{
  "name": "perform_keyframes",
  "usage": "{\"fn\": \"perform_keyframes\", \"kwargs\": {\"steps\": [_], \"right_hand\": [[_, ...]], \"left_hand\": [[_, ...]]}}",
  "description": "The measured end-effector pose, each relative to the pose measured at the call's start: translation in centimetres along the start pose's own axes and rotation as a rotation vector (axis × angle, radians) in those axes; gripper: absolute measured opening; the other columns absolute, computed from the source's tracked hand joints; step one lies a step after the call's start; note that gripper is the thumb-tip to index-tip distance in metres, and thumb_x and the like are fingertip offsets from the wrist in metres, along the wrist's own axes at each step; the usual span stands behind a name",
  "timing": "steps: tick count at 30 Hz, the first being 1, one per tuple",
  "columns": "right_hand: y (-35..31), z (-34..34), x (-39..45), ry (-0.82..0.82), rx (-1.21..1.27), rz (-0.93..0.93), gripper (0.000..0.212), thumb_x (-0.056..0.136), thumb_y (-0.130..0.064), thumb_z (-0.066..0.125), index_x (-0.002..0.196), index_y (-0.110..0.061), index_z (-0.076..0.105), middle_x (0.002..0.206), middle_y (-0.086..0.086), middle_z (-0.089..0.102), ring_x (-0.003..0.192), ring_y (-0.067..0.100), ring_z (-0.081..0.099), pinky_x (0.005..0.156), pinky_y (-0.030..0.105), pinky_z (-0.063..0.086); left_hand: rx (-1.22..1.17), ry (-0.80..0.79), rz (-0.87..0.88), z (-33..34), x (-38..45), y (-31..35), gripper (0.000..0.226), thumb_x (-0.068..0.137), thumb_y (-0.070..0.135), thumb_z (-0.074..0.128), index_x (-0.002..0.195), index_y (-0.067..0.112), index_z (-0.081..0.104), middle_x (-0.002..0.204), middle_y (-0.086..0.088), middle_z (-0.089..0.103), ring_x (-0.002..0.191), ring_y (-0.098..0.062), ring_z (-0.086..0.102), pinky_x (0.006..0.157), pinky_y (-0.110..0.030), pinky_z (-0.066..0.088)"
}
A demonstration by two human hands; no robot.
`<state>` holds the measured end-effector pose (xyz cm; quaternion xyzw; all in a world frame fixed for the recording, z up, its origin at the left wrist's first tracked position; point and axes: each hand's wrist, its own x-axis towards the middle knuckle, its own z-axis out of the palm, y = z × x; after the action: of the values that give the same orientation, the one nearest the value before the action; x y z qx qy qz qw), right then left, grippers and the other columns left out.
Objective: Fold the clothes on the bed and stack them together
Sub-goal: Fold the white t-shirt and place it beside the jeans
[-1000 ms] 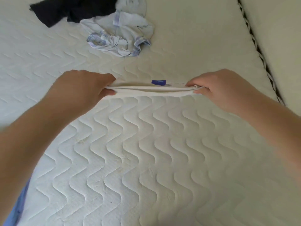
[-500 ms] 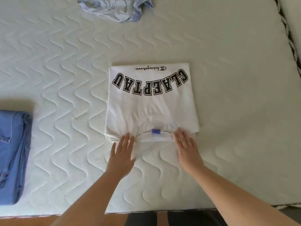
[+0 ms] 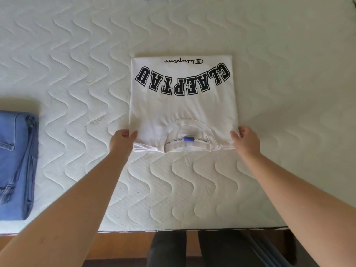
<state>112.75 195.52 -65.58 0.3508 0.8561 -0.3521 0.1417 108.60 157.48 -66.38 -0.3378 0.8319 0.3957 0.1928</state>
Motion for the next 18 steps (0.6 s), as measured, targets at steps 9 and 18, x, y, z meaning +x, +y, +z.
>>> {"fn": "perform_keyframes", "kwargs": {"steps": [9, 18], "right_hand": [[-0.3, -1.1, 1.2, -0.042, 0.016, 0.044, 0.03, 0.093, -0.037, 0.063, 0.097, -0.008, 0.07, 0.075, 0.011, 0.071, 0.08, 0.029, 0.068, 0.078, 0.036, 0.048], [0.0, -1.0, -0.3, 0.06, 0.22, 0.02, 0.014, 0.089, -0.031, 0.065, 0.098, -0.02, 0.067, 0.08, -0.008, 0.069, 0.058, 0.004, 0.063, 0.069, 0.021, 0.049]], "left_hand": [[-0.228, -0.021, -0.045, -1.6, 1.5, -1.2, 0.013, 0.08, 0.029, 0.082, 0.086, 0.026, 0.071, 0.077, 0.009, 0.072, 0.07, -0.013, 0.065, 0.069, -0.024, 0.052], [-0.429, -0.208, -0.166, -1.3, 1.4, -1.8, 0.017, 0.096, 0.017, 0.064, 0.109, 0.007, 0.068, 0.092, -0.005, 0.076, 0.083, -0.012, 0.074, 0.072, -0.02, 0.059]]}}
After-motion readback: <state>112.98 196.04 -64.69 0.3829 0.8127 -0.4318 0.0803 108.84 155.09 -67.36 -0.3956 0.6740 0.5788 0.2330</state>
